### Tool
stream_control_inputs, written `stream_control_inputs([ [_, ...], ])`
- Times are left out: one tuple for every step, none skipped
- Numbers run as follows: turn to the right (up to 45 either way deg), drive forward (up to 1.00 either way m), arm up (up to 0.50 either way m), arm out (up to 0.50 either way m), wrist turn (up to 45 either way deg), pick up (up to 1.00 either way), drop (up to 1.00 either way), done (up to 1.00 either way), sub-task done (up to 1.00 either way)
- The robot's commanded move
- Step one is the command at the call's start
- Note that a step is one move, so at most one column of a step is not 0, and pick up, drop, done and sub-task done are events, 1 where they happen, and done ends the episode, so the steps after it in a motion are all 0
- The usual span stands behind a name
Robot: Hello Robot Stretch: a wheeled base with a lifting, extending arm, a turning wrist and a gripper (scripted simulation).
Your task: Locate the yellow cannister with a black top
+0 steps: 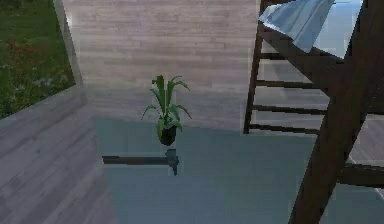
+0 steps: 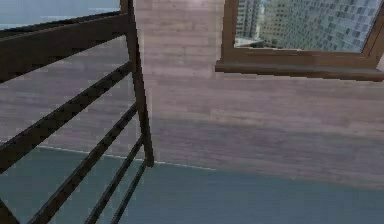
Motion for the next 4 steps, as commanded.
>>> stream_control_inputs([
  [-9.0,0.0,0.0,0.0,0.0,0.0,0.0,0.0,0.0],
  [0.0,0.25,0.0,0.0,0.0,0.0,0.0,0.0,0.0],
  [15.0,0.0,0.0,0.0,0.0,0.0,0.0,0.0,0.0],
  [0.0,0.3,0.0,0.0,0.0,0.0,0.0,0.0,0.0],
])
